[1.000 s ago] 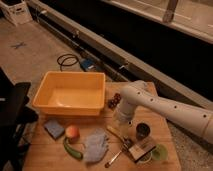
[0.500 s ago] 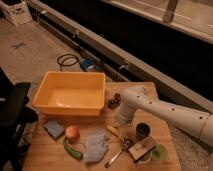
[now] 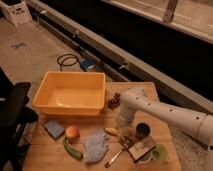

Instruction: Place banana in metal cup

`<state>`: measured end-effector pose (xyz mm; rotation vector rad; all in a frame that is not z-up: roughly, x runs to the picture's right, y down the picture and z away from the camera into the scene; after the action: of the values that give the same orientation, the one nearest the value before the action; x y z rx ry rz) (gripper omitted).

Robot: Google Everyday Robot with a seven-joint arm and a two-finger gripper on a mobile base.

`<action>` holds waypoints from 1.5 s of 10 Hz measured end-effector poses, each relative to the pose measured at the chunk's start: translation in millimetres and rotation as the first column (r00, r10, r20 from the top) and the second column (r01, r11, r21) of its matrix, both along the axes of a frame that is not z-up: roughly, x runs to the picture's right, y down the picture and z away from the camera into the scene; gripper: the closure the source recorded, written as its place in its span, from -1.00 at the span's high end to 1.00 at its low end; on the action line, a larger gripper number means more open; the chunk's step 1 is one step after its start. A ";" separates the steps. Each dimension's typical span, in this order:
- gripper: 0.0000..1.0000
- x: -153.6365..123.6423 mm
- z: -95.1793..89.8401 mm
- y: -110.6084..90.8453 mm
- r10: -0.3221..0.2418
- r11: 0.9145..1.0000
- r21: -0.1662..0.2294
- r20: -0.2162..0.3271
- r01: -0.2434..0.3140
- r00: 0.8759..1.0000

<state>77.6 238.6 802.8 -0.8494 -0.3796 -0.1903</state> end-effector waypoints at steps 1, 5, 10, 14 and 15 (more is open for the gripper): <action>-0.63 -0.7 -2.5 -2.1 0.003 1.000 0.009 0.002 -0.003 1.000; -1.00 -3.7 -31.6 -27.7 0.003 0.996 0.092 0.010 -0.004 1.000; -1.00 3.4 -72.9 -90.6 0.008 0.967 0.256 -0.010 -0.006 1.000; -1.00 66.2 -86.6 -126.7 0.101 0.939 0.337 -0.084 -0.067 0.991; -1.00 81.6 -87.5 -129.7 0.127 0.935 0.344 -0.104 -0.084 0.986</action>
<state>159.2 108.9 715.3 -0.4961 -0.2638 -0.0969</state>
